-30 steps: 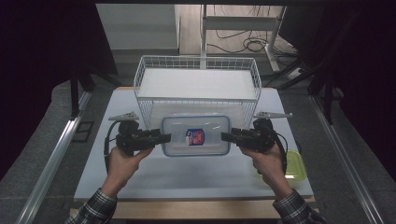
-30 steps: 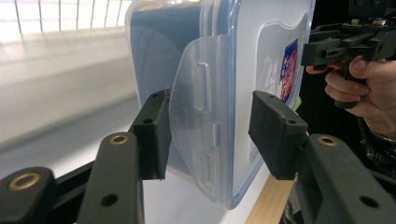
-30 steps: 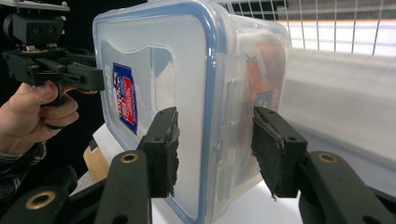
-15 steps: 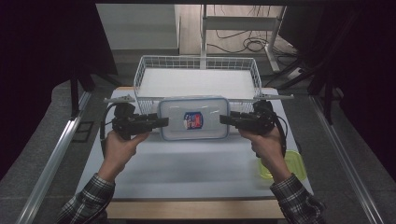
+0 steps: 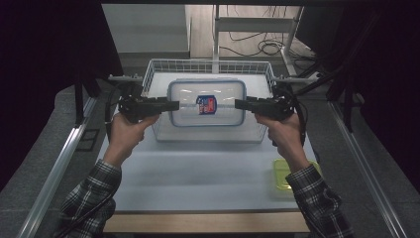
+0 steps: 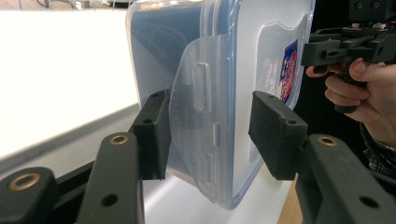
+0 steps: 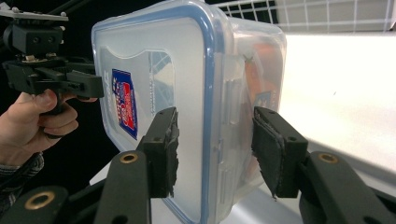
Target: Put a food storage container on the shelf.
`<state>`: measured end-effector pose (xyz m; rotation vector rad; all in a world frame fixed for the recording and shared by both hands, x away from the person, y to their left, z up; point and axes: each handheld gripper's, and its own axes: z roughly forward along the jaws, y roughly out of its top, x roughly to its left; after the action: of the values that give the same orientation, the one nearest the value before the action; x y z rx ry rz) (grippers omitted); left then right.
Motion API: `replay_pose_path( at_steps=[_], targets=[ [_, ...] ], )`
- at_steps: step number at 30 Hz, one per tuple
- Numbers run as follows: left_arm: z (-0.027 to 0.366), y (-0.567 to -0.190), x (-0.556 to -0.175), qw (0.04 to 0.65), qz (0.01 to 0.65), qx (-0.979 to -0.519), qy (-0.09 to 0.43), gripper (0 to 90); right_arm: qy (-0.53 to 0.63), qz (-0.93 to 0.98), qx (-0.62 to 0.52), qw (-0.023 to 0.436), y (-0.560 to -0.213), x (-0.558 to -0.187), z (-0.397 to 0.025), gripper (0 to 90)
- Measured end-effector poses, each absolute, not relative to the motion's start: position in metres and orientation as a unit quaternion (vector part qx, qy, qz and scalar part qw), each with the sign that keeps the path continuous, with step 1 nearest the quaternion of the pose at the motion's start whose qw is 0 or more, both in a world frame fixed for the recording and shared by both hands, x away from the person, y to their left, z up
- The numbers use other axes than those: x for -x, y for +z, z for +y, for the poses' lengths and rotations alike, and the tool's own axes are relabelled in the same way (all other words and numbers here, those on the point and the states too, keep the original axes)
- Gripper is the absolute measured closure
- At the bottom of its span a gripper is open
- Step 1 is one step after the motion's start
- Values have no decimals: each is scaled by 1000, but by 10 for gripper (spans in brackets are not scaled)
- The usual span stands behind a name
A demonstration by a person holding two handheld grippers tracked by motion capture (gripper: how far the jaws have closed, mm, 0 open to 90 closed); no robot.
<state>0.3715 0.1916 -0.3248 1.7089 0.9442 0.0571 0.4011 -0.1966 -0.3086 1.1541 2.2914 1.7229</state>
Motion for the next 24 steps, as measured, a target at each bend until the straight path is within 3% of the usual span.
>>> replay_pose_path(
  at_steps=[24],
  targets=[
    [193, -310, -435, 567, 415, -711, 23, 494, 564, 723, -397, 29, -300, -456, -193, 513]
  ],
)
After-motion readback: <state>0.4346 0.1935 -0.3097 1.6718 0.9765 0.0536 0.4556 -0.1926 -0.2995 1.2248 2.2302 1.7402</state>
